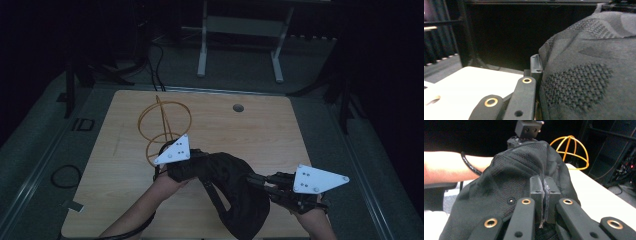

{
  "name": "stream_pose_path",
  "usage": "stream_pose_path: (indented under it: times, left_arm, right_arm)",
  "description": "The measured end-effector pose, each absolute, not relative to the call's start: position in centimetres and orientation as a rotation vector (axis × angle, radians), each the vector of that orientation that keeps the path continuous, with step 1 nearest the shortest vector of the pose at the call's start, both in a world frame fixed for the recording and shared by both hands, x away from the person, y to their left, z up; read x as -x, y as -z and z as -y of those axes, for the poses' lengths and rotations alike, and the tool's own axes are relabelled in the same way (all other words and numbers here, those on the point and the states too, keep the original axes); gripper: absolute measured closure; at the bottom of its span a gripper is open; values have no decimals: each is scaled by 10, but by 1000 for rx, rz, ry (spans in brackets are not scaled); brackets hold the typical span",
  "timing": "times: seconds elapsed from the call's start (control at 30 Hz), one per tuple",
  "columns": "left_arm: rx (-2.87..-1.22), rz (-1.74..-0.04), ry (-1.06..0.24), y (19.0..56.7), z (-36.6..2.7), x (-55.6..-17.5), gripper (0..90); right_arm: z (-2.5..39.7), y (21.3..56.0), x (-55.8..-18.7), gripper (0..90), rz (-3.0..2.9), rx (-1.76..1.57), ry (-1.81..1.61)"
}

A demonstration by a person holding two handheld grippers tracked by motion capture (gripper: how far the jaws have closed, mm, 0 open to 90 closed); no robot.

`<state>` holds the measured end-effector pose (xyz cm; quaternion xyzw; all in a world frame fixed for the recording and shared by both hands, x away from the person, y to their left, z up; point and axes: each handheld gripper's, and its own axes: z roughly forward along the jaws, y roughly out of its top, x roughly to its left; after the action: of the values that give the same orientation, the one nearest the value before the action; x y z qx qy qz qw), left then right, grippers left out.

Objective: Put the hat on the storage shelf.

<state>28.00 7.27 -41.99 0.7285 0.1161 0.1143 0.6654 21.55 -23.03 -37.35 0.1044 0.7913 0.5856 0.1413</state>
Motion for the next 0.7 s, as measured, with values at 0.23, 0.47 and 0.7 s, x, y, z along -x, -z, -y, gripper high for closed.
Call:
stream_pose_path:
  times: [0.23,0.47,0.7]
  left_arm:
    - [-1661,-278,-333,413,-73,-277,726]
    - [-1648,-327,-403,407,-80,-272,618]
    - [-1678,-379,-451,405,-89,-267,609]
  right_arm:
    - [239,369,-218,877,-2244,-361,-1728]
    - [251,361,-218,877,-2173,-419,-1760]
    - [268,352,-223,876,-2053,-545,-1744]
